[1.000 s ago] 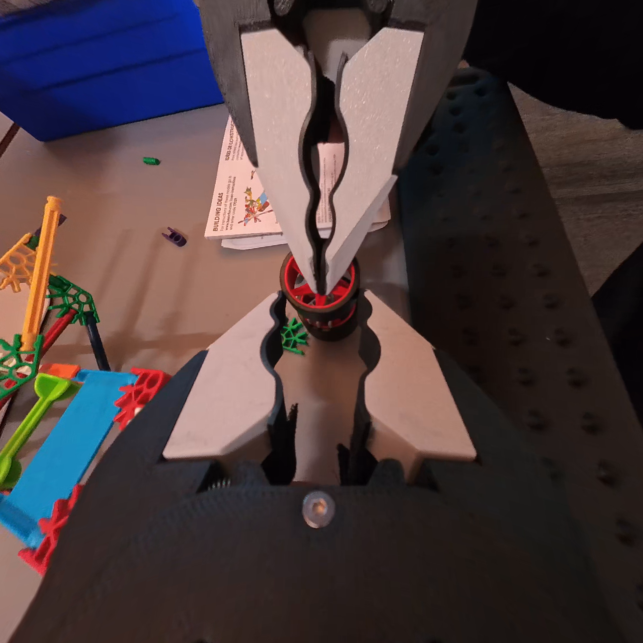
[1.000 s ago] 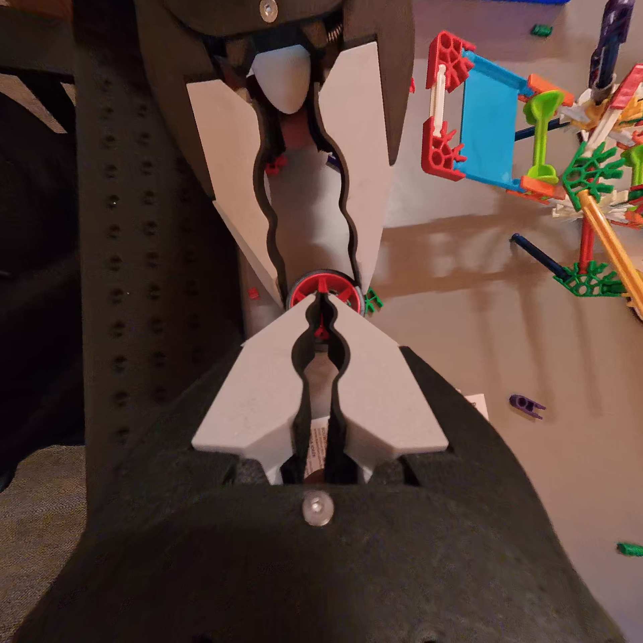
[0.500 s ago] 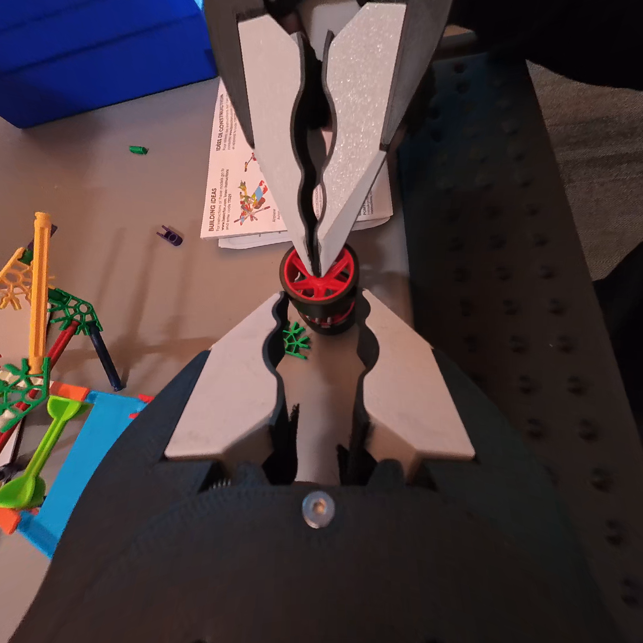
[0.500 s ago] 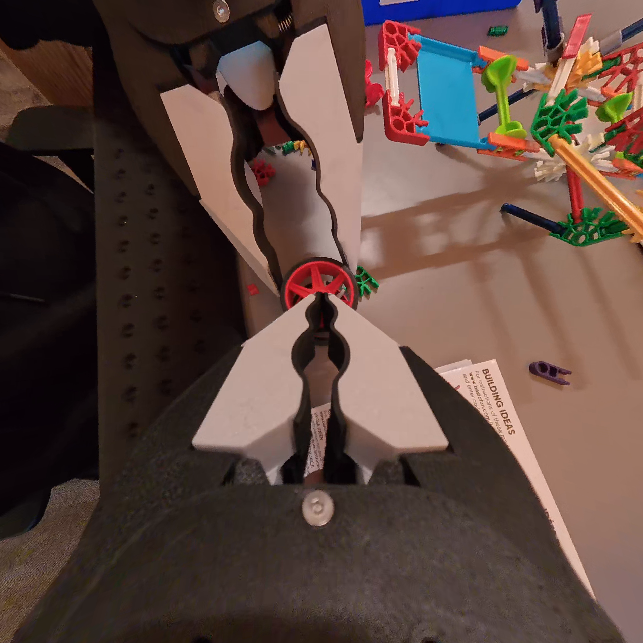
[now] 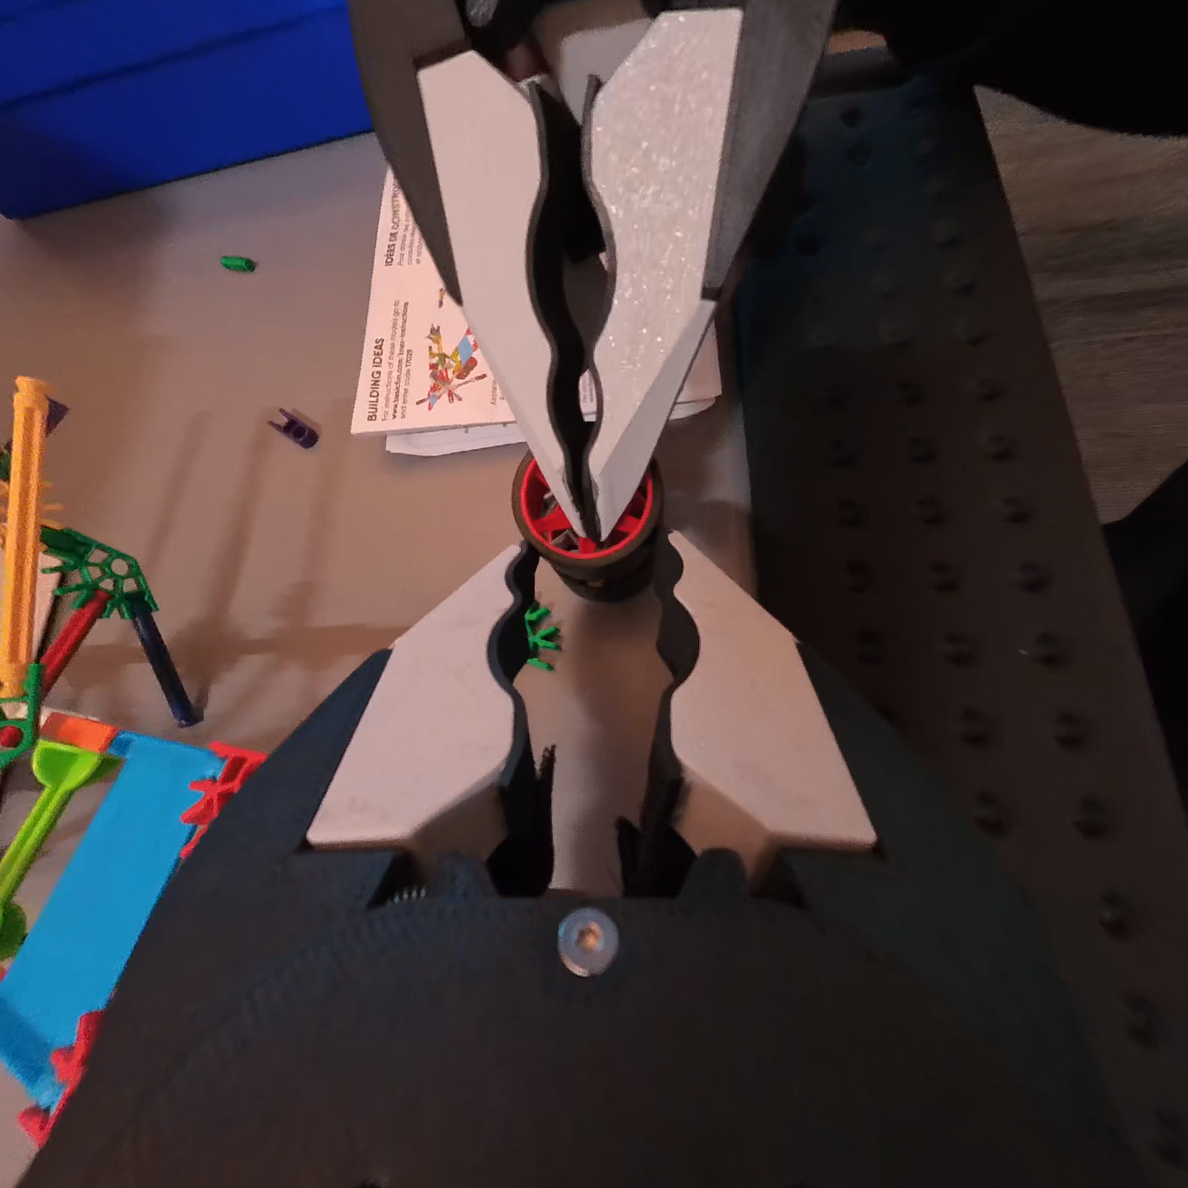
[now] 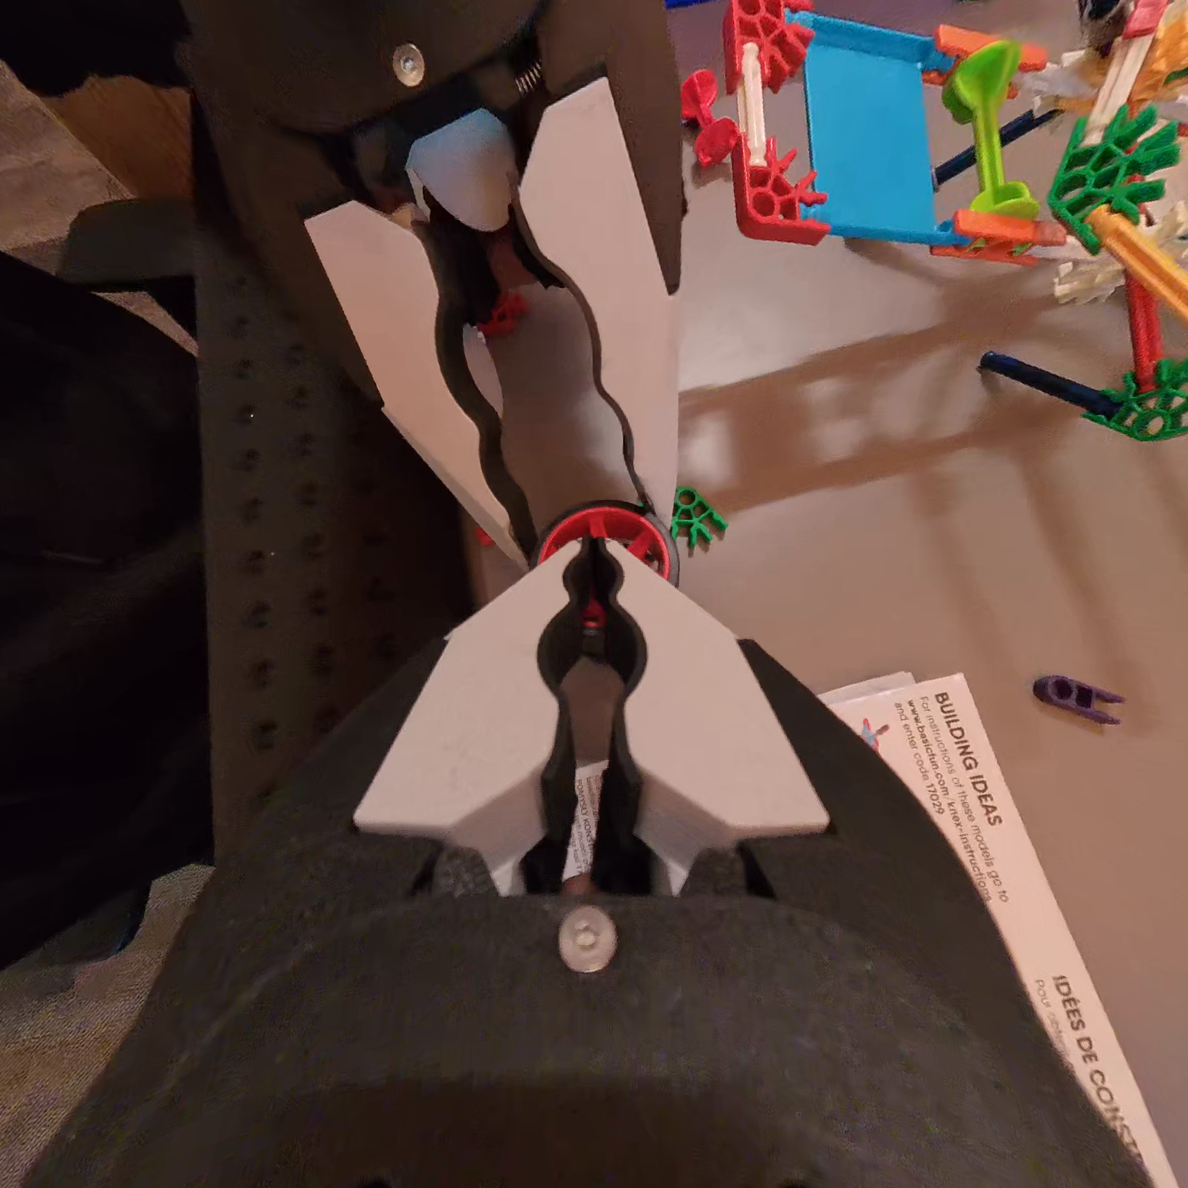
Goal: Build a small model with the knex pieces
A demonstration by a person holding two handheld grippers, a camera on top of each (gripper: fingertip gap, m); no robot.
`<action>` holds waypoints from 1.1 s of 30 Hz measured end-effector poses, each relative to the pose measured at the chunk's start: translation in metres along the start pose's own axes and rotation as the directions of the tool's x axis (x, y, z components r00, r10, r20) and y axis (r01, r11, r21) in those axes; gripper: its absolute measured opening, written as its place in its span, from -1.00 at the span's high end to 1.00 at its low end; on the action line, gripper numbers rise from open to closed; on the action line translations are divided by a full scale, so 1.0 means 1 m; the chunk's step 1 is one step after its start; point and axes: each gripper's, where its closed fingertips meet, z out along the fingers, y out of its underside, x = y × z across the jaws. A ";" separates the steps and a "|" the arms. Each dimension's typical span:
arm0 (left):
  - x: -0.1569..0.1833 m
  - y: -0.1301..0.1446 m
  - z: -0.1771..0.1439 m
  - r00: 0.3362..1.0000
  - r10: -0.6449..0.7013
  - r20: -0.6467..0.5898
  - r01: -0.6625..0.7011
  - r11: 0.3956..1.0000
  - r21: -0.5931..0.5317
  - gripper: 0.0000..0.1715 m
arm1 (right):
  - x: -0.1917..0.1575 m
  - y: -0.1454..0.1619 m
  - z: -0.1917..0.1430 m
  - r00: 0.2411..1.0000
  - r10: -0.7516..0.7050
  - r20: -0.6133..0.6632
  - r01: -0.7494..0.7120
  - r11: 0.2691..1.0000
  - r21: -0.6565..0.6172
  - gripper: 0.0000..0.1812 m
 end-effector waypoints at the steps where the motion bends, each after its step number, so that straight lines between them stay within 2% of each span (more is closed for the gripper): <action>1: -0.001 -0.001 0.000 1.000 -0.018 -0.006 0.018 1.000 0.004 0.59 | 0.001 0.000 -0.001 1.000 -0.002 -0.015 0.001 1.000 -0.004 1.00; 4: -0.001 -0.005 0.001 1.000 -0.001 0.003 0.000 1.000 0.017 0.59 | 0.004 -0.003 -0.007 0.998 -0.031 -0.058 0.031 0.999 0.008 1.00; 6: 0.002 -0.006 0.000 1.000 -0.021 -0.012 0.021 1.000 0.020 0.59 | 0.007 -0.021 -0.030 0.996 0.000 -0.090 0.012 0.990 0.138 0.97; 7: 0.001 -0.005 0.000 1.000 -0.020 -0.003 0.020 1.000 0.016 0.59 | 0.007 -0.027 -0.042 0.994 -0.003 -0.111 0.023 0.983 0.181 0.88; 9: 0.000 -0.005 -0.002 1.000 -0.016 0.011 0.016 1.000 0.009 0.59 | 0.005 -0.024 -0.048 0.989 -0.035 -0.142 0.057 0.987 0.151 0.99; 12: 0.001 -0.006 -0.001 1.000 -0.015 0.015 0.015 1.000 0.002 0.58 | 0.009 -0.009 -0.033 0.981 -0.061 -0.184 0.067 0.997 0.029 0.98; 14: 0.001 -0.008 -0.002 0.999 -0.004 0.036 0.003 1.000 0.006 0.58 | 0.009 -0.008 -0.026 0.975 -0.079 -0.206 0.083 0.997 0.010 0.83; 16: 0.004 -0.008 -0.003 0.999 0.006 0.040 -0.006 1.000 0.005 0.56 | 0.005 -0.005 -0.023 0.975 -0.080 -0.208 0.082 0.997 -0.001 0.49; 19: 0.009 -0.013 0.000 0.996 0.059 0.066 -0.059 0.998 0.007 0.57 | -0.005 0.013 -0.016 0.980 -0.109 -0.165 0.095 0.991 -0.092 0.26; 20: 0.011 -0.015 0.002 0.992 0.098 0.083 -0.098 0.995 0.002 0.58 | -0.003 0.018 -0.015 0.976 -0.121 -0.182 0.101 0.988 -0.116 0.25; 22: 0.014 -0.020 0.006 0.979 0.168 0.118 -0.168 0.986 -0.005 0.57 | -0.005 0.025 -0.012 0.975 -0.124 -0.182 0.100 0.986 -0.135 0.44; 24: 0.014 -0.020 0.005 0.961 0.233 0.150 -0.233 0.972 -0.019 0.59 | -0.004 0.026 -0.014 0.972 -0.110 -0.206 0.090 0.990 -0.107 0.50; 27: 0.012 -0.012 0.003 0.964 0.220 0.151 -0.217 0.976 -0.037 0.43 | -0.004 0.028 -0.019 0.968 -0.113 -0.224 0.108 0.993 -0.037 0.50; 30: 0.010 -0.008 0.001 0.973 0.188 0.135 -0.188 0.982 -0.016 0.42 | -0.008 0.026 -0.021 0.970 -0.109 -0.218 0.127 0.990 0.068 0.50; 33: 0.010 -0.015 -0.001 0.974 0.179 0.139 -0.185 0.982 0.031 0.43 | -0.016 0.015 -0.027 0.958 -0.162 -0.237 0.204 0.966 0.161 0.50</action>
